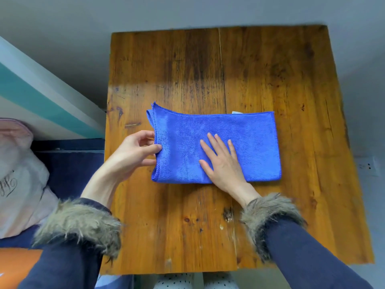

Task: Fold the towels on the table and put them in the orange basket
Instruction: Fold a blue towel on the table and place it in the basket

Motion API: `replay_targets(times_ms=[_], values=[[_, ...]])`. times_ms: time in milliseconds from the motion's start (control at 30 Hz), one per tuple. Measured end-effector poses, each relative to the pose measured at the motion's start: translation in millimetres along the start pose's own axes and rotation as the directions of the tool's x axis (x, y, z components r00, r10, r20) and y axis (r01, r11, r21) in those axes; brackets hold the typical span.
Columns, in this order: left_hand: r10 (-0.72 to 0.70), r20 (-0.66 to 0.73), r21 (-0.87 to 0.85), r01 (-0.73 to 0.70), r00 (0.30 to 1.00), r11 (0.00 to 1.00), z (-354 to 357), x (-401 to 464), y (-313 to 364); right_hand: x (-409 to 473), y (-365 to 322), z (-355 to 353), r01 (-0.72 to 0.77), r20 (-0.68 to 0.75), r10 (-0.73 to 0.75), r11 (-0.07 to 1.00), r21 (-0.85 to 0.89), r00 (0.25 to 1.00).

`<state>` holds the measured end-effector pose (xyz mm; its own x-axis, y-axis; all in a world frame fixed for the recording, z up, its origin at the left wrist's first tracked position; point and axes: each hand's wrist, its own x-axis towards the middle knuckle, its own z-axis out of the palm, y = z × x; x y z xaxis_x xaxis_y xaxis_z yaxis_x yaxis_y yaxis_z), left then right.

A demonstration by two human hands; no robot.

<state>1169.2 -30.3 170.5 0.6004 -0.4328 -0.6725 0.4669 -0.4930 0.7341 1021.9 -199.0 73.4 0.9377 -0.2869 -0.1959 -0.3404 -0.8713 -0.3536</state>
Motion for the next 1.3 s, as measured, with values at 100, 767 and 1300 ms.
replay_targets(times_ms=[100, 767, 1300], values=[[0.074, -0.011, 0.017, -0.074, 0.997, 0.997, 28, -11, 23, -14, 20, -22, -0.052, -0.117, 0.076, 0.979, 0.196, 0.99], [0.205, -0.137, 0.419, -0.131, 0.969, 0.899, 255, 40, 23, -78, 130, -55, -0.376, 0.093, 0.527, 0.461, 0.804, 0.845], [0.776, 0.03, 0.739, -0.536, 0.63, 0.407, 216, 34, -23, -54, 123, -65, -0.549, 0.159, 0.609, 0.533, 0.644, 0.777]])
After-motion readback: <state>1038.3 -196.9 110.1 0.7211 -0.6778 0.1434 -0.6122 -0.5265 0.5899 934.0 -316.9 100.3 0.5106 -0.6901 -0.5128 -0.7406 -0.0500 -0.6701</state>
